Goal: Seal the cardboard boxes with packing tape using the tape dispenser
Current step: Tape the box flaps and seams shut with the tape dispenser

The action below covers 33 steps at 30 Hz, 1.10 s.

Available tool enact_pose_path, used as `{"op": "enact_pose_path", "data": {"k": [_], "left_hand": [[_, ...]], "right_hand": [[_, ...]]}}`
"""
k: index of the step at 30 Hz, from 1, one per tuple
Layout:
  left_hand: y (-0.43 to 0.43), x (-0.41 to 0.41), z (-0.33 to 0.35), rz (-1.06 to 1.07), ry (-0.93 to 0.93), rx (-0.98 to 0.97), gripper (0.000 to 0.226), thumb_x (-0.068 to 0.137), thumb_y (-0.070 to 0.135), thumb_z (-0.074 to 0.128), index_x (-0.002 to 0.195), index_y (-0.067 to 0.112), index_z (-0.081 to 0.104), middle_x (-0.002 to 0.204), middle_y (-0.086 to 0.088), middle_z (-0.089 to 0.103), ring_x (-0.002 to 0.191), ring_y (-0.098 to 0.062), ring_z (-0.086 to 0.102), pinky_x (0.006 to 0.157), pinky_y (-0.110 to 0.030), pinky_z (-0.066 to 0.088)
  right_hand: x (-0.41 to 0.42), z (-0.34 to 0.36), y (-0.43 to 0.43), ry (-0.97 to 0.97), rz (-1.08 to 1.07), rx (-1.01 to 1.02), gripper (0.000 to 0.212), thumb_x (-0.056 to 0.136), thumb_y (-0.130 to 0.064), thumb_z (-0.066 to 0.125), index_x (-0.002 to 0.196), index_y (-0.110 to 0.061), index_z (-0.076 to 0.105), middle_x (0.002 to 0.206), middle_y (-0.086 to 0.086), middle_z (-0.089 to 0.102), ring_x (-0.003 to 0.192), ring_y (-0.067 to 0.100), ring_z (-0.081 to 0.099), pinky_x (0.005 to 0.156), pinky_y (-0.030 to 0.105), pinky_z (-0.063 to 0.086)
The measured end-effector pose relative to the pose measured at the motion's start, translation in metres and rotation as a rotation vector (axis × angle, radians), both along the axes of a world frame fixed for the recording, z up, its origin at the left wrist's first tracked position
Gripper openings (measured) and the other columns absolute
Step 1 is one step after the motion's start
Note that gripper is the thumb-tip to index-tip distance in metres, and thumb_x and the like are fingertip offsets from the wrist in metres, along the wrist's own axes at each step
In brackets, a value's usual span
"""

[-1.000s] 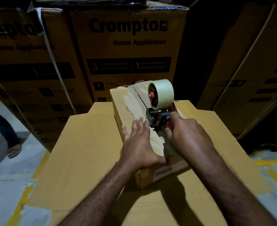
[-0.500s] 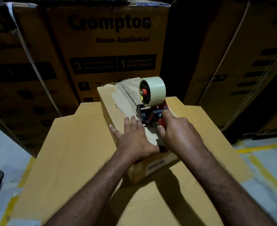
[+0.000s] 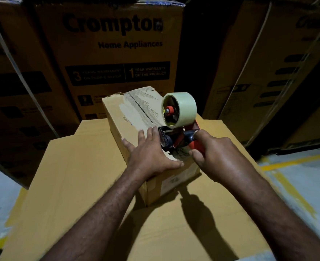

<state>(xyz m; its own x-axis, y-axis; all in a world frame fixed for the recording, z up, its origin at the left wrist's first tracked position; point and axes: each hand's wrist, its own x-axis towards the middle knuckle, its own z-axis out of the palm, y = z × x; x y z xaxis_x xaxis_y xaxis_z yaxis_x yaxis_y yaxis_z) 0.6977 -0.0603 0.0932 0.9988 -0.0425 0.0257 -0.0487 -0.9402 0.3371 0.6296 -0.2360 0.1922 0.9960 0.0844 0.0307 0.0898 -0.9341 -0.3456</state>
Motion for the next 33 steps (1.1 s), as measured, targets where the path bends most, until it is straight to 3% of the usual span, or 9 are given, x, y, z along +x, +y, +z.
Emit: {"op": "enact_pose_path", "data": {"k": [4,13,17,21,24,29,31,33], "left_hand": [[0.005,0.002,-0.003,-0.014,-0.015,-0.013,0.143,0.052,0.100,0.055,0.160,0.025,-0.002,0.171,0.004,0.006,0.157,-0.025,-0.001,0.113,-0.076,-0.008],[-0.001,-0.006,0.007,-0.020,-0.021,-0.092,0.142,0.059,0.081,0.074,0.160,0.026,-0.009,0.170,-0.003,0.010,0.157,-0.022,0.002,0.120,-0.065,-0.012],[0.001,-0.001,0.007,-0.006,0.017,-0.073,0.136,0.058,0.081,0.074,0.160,0.030,-0.001,0.169,-0.007,0.017,0.156,-0.023,0.012,0.119,-0.065,-0.012],[-0.003,-0.002,0.005,-0.030,0.026,-0.069,0.128,0.058,0.081,0.072,0.158,0.035,0.008,0.168,-0.006,0.020,0.155,-0.023,0.019,0.118,-0.067,-0.014],[-0.002,-0.003,0.007,-0.074,0.007,-0.081,0.117,0.063,0.078,0.073,0.157,0.036,0.017,0.166,-0.004,0.026,0.153,-0.023,0.023,0.118,-0.068,-0.013],[0.001,-0.005,0.009,-0.182,-0.030,-0.088,0.101,0.071,0.075,0.071,0.152,0.029,0.032,0.154,0.006,0.046,0.131,-0.014,0.054,0.120,-0.064,-0.007],[0.004,-0.006,0.013,-0.257,-0.008,-0.091,0.106,0.072,0.072,0.073,0.154,0.024,0.026,0.148,0.007,0.054,0.129,-0.014,0.056,0.121,-0.062,-0.009],[0.011,-0.002,0.016,-0.334,0.040,-0.047,0.122,0.069,0.073,0.074,0.160,0.021,0.011,0.154,0.005,0.049,0.141,-0.018,0.046,0.120,-0.061,-0.015]], "right_hand": [[0.002,0.004,0.005,-0.012,0.009,-0.038,0.040,0.099,-0.039,0.056,0.136,-0.036,0.039,0.092,-0.003,0.050,0.081,0.016,0.060,0.070,0.040,0.060],[-0.004,0.001,-0.003,-0.025,0.046,-0.045,0.040,0.100,-0.041,0.054,0.137,-0.036,0.038,0.090,-0.006,0.047,0.079,0.013,0.057,0.066,0.031,0.056],[-0.014,0.001,-0.011,-0.028,0.059,-0.086,0.037,0.100,-0.044,0.052,0.133,-0.039,0.037,0.084,-0.007,0.047,0.074,0.010,0.055,0.062,0.031,0.055],[-0.022,-0.003,-0.015,-0.045,0.063,-0.108,0.039,0.100,-0.046,0.051,0.134,-0.038,0.035,0.076,-0.011,0.041,0.068,0.005,0.048,0.053,0.024,0.041],[-0.033,-0.003,-0.019,-0.039,0.070,-0.105,0.037,0.100,-0.047,0.050,0.133,-0.040,0.035,0.073,-0.013,0.041,0.065,0.003,0.047,0.052,0.023,0.039],[-0.045,-0.005,-0.024,-0.040,0.067,-0.091,0.036,0.099,-0.049,0.049,0.130,-0.042,0.032,0.072,-0.010,0.050,0.066,0.004,0.053,0.056,0.023,0.045],[-0.045,-0.005,-0.023,-0.045,0.056,-0.095,0.036,0.099,-0.049,0.049,0.130,-0.041,0.033,0.074,-0.011,0.050,0.069,0.006,0.054,0.057,0.024,0.046],[-0.044,-0.004,-0.022,-0.057,0.047,-0.093,0.037,0.099,-0.049,0.050,0.131,-0.041,0.033,0.075,-0.011,0.050,0.071,0.008,0.054,0.057,0.024,0.045]]}}
